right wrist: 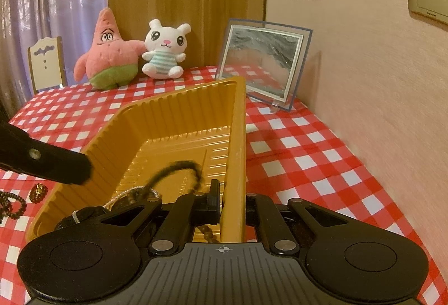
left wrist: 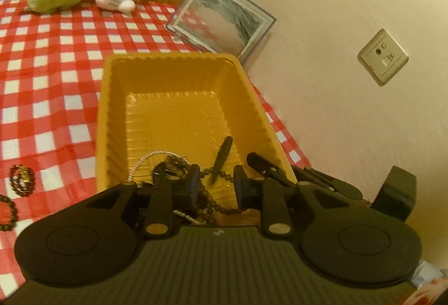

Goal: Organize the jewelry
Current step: 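Carry the dark bead bracelet into the tray and open the left tool, then grasp the small brown bead bracelet with the left tool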

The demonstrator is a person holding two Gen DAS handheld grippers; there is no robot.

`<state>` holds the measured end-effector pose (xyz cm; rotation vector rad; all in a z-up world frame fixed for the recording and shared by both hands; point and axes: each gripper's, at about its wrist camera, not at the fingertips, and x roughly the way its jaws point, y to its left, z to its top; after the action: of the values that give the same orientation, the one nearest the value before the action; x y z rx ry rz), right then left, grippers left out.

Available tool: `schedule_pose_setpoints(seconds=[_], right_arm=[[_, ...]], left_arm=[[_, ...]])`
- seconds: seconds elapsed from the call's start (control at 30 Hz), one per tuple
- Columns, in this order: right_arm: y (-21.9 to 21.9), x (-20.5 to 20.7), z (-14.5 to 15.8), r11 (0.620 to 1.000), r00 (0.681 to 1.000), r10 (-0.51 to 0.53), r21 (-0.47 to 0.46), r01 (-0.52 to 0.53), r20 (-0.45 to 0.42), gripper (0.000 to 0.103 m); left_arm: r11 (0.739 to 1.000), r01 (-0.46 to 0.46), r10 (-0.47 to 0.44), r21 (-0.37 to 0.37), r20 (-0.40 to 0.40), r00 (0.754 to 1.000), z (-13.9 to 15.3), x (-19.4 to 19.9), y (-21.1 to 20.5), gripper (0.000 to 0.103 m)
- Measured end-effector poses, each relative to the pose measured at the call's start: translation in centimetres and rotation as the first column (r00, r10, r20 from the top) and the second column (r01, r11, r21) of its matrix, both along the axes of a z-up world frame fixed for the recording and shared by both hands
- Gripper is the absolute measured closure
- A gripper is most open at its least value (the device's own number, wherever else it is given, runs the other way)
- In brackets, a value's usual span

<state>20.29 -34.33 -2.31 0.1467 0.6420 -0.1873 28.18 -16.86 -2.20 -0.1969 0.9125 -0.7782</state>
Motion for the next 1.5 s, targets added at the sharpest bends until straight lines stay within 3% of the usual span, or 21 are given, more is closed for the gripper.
schedule_pose_setpoints(seconds=[0.3,0.7,1.23,1.5], right_arm=[[0.0,0.0,0.0,1.0,1.0,0.002,0.0,-0.002,0.004,0.098],[-0.1,0.0,-0.1,1.0,1.0,0.001,-0.001,-0.001,0.003,0.098],[-0.1,0.1,-0.2,1.0,1.0,0.004,-0.002,-0.004,0.0,0.098],[-0.4,0.5,-0.4,1.0,1.0,0.011,-0.004,-0.011,0.001,0.098]], left_arm=[[0.984,-0.169,0.167,0.048,0.044,0.985,1.0,-0.9,6.4,0.079],[0.913,-0.383,0.376,0.138,0.075,0.923,0.3,-1.8,14.1,0.079],[0.859,-0.433,0.417,0.272,0.118,0.901,-2.6,-4.8,16.8,0.079],[0.88,-0.388,0.365,0.273,0.135,0.921,-3.5,-3.1,15.5,0.079]])
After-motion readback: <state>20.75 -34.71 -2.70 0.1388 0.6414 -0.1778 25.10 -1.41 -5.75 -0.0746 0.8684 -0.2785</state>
